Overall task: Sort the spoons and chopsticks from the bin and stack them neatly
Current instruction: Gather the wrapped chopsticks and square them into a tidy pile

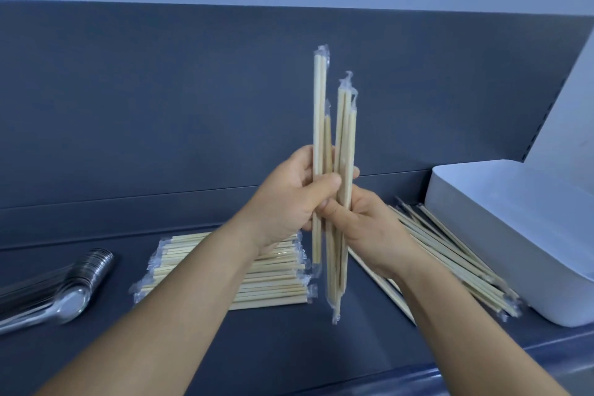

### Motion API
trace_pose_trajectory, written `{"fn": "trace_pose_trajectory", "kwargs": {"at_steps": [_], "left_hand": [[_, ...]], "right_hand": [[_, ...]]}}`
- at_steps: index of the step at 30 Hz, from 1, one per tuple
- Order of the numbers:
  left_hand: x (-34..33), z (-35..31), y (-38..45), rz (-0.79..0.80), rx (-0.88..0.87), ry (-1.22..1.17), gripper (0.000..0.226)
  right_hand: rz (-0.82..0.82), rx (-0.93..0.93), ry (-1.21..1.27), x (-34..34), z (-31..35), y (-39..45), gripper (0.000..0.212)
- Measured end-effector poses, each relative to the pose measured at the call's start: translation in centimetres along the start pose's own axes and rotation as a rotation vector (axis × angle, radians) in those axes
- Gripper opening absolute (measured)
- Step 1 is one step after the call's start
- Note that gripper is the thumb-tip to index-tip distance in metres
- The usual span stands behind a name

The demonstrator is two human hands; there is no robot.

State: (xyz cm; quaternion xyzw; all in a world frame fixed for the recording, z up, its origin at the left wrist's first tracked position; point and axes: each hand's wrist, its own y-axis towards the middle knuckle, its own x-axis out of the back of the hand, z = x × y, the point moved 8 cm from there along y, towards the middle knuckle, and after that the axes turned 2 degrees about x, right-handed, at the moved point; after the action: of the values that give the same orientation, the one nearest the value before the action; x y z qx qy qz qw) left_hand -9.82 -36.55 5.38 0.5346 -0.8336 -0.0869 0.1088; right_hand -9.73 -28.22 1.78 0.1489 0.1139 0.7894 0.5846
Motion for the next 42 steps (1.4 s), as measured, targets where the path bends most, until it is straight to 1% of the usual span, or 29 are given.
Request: {"fn": "trace_pose_trajectory", "kwargs": {"at_steps": [3,7,9,10,11,14,16,17,19,22,26,28,29,30,31,32,33,34,35,36,37,38,39,40,41,42], "left_hand": [[0.0,0.4,-0.3,0.018,0.012,-0.007,0.026],[-0.6,1.6,-0.5,0.033,0.03,0.014,0.024],[-0.6,1.9,-0.4,-0.022,0.033,-0.019,0.015],[-0.7,1.9,-0.4,-0.049,0.027,-0.066,0.007],[-0.7,1.7,-0.3,-0.076,-0.002,-0.096,0.005],[-0.3,0.8,-0.1,-0.159,-0.061,-0.148,0.011],[-0.3,0.6,-0.2,-0.189,-0.077,-0.147,0.033],[-0.4,0.8,-0.4,-0.193,-0.081,-0.143,0.039],[-0.7,1.3,-0.9,-0.197,-0.078,-0.17,0.037],[-0.4,1.6,-1.3,-0.224,-0.073,-0.24,0.031],[0.9,0.6,-1.9,-0.24,-0.08,-0.226,0.032],[2.6,-0.4,-2.3,-0.262,-0.092,-0.185,0.035],[3.9,-0.9,-2.6,-0.288,-0.111,-0.139,0.041],[5.5,-1.5,-2.9,-0.326,-0.133,-0.055,0.047],[7.1,-2.3,-3.4,-0.374,-0.16,0.068,0.053],[8.6,-3.1,-4.0,-0.423,-0.189,0.223,0.057],[9.7,-4.0,-4.7,-0.457,-0.229,0.433,0.058],[10.2,-4.7,-5.3,-0.463,-0.273,0.702,0.06],[10.1,-4.7,-5.7,-0.43,-0.308,0.999,0.059],[9.5,-3.9,-5.8,-0.347,-0.312,1.274,0.054],[8.9,-2.2,-5.8,-0.233,-0.286,1.49,0.047],[8.5,0.0,-5.9,-0.119,-0.224,1.633,0.039],[8.4,2.2,-5.9,-0.035,-0.144,1.706,0.032],[8.8,4.0,-6.0,0.009,-0.071,1.731,0.027],[9.3,5.3,-6.1,0.018,-0.017,1.728,0.029],[10.1,6.4,-6.1,0.011,0.026,1.705,0.035]], "right_hand": [[0.012,-0.06,0.025,-0.6,-1.4,-0.5,0.03],[0.024,-0.108,0.089,-1.3,-2.9,-1.5,0.027],[0.026,-0.12,0.12,-1.5,-3.3,-1.9,0.02],[0.025,-0.116,0.136,-1.6,-3.3,-2.0,0.018],[0.021,-0.107,0.152,-1.6,-3.1,-2.1,0.018],[0.004,-0.097,0.174,-1.3,-2.9,-2.1,0.021],[0.022,-0.11,0.175,-1.7,-3.6,-2.5,0.017],[0.035,-0.119,0.169,-2.2,-4.1,-2.9,0.014],[0.04,-0.14,0.162,-2.9,-5.4,-3.6,0.013],[0.023,-0.163,0.181,-3.2,-6.4,-4.0,0.019],[0.101,-0.133,0.195,-4.1,-5.7,-3.2,0.01],[0.1,-0.149,0.164,-4.2,-5.3,-2.4,0.009],[0.088,-0.16,0.126,-4.1,-5.1,-2.0,0.005],[0.065,-0.174,0.044,-3.9,-5.1,-1.5,0.006],[0.039,-0.187,-0.103,-3.5,-5.2,-1.0,0.011],[0.022,-0.187,-0.316,-3.1,-5.1,-0.4,0.012],[0.024,-0.171,-0.545,-2.9,-4.8,0.3,0.01],[0.042,-0.14,-0.746,-3.2,-4.5,0.9,0.009],[0.065,-0.105,-0.889,-3.7,-4.2,1.5,0.01],[0.092,-0.071,-0.98,-4.5,-4.1,2.0,0.013],[0.126,-0.043,-1.046,-5.6,-4.2,2.6,0.016],[0.16,-0.018,-1.098,-6.7,-4.4,3.0,0.019],[0.191,-0.001,-1.141,-7.7,-4.8,3.4,0.017],[0.216,0.01,-1.179,-8.7,-5.4,3.8,0.012],[0.236,0.015,-1.213,-9.5,-6.0,4.1,0.01],[0.26,0.015,-1.246,-10.2,-6.7,4.5,0.014]]}}
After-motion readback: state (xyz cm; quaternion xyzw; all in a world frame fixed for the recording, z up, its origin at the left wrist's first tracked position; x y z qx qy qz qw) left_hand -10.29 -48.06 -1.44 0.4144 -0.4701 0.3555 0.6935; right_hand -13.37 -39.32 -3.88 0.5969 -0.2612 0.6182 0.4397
